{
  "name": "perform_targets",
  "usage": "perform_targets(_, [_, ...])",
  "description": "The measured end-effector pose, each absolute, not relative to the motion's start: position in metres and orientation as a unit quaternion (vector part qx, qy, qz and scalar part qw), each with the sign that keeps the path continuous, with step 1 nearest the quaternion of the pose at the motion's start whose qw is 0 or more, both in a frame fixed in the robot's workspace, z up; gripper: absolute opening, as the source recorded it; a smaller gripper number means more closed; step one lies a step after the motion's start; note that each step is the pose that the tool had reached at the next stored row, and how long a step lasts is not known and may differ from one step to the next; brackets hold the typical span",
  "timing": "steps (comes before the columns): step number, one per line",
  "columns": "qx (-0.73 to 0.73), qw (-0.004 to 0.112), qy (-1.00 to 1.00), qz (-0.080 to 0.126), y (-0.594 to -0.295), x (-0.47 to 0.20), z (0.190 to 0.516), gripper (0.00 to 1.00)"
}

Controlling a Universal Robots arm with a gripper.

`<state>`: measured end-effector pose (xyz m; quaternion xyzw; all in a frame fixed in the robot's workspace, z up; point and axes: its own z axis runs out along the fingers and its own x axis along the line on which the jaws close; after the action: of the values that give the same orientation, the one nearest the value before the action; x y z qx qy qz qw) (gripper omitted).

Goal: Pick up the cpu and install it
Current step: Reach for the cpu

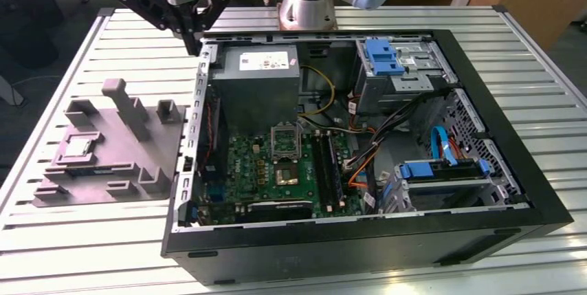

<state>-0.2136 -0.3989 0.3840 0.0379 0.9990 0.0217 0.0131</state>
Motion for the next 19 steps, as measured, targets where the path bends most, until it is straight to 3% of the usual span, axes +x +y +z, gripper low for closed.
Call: perform_targets(19, [0.038,0.013,0.999,0.022,-0.3989,-0.2186,0.3838,0.11])
